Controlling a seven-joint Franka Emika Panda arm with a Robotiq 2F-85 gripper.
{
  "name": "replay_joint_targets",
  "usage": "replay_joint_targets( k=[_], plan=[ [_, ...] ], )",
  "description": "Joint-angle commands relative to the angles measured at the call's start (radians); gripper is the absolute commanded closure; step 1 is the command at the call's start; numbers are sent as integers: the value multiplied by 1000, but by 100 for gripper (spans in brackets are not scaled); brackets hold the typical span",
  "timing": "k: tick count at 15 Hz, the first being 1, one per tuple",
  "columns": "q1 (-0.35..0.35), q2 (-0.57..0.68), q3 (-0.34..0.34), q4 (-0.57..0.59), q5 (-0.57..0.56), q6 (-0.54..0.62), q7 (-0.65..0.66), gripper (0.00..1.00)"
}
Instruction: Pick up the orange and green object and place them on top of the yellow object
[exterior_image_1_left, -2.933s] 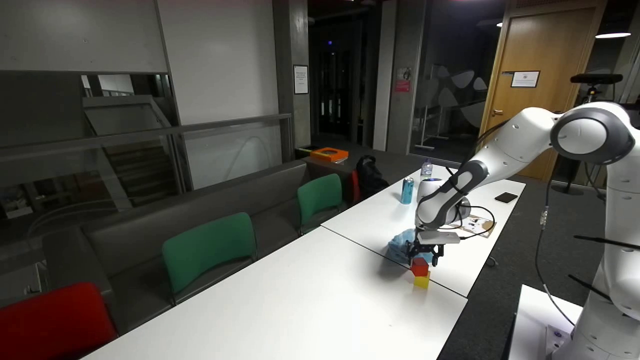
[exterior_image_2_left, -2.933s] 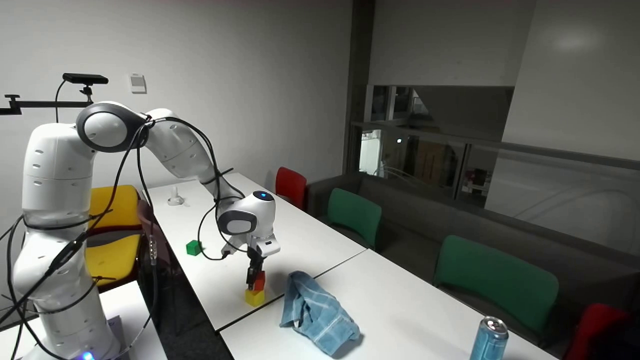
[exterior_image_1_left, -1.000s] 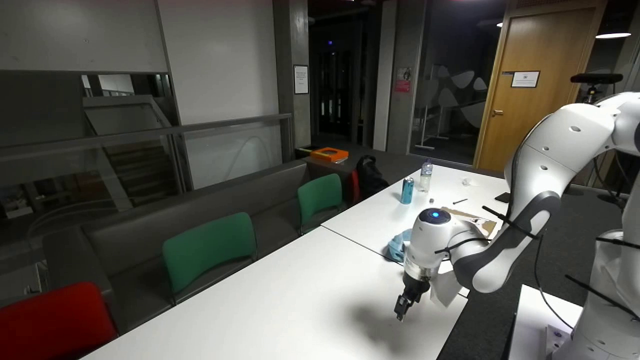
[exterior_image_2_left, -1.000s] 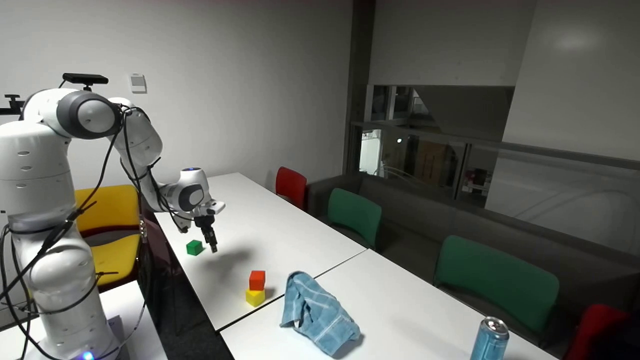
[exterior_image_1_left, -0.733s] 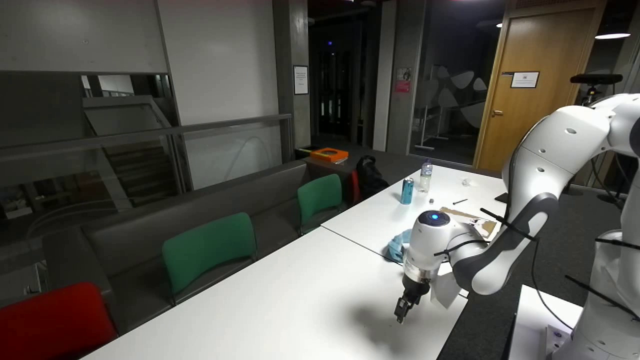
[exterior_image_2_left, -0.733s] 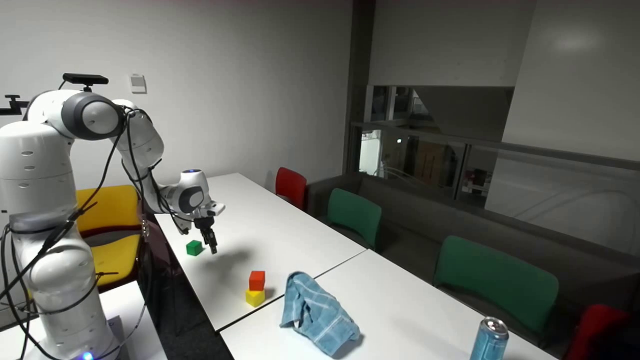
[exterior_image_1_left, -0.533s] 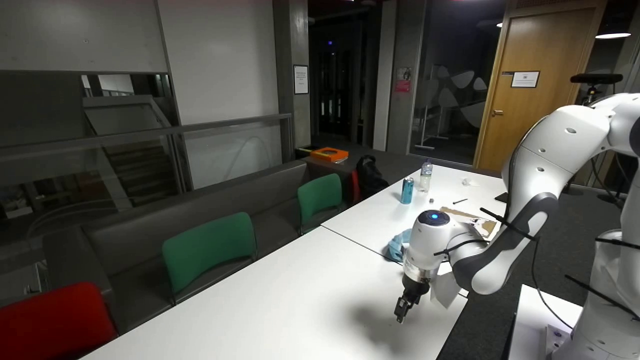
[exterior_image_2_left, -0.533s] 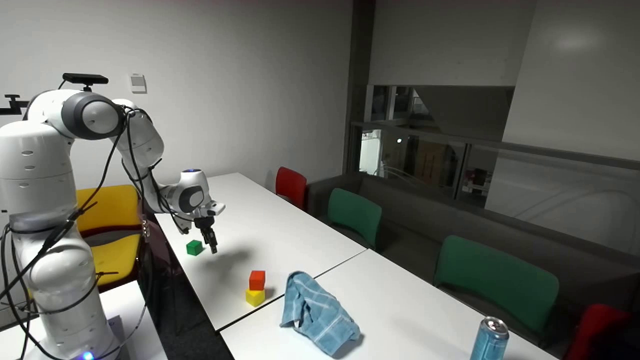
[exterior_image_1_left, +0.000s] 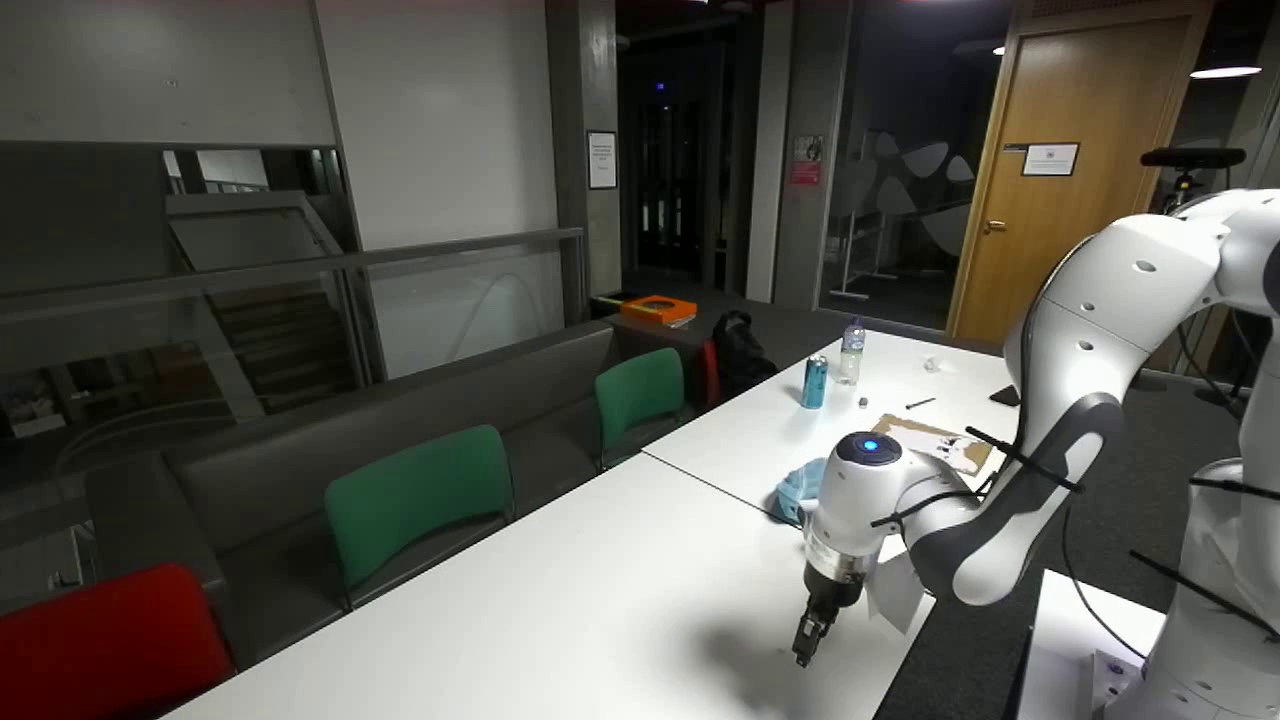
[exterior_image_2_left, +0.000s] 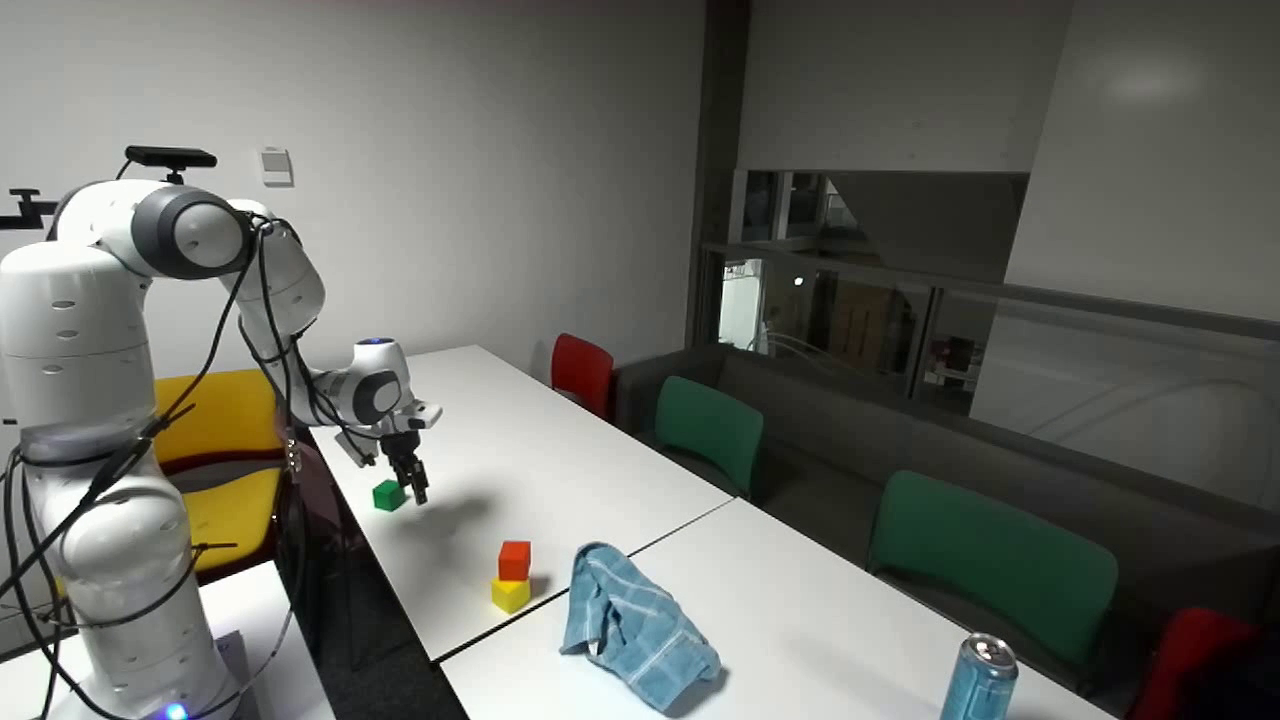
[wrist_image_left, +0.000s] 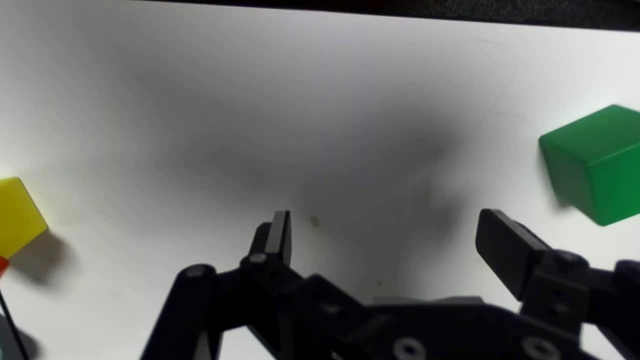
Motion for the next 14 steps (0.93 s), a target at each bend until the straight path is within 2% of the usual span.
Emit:
replay_joint_targets(
  k=[1,4,6,7,8,9,11,14],
  plan=[
    [20,61,50,38,25,55,-129,0],
    [19,117,96,66,23,131,-213,0],
    [-8,159,141,82,53,200,-287,0],
    [40,176,110,90,130,230,-369,0],
    [19,207,144,101,185,256,-433,0],
    [-68,235,235,114,195,265,-471,0],
    [-137,284,324,142,253,259,-564,0],
    [-246,350,440,179,278,220,-654,0]
  ],
)
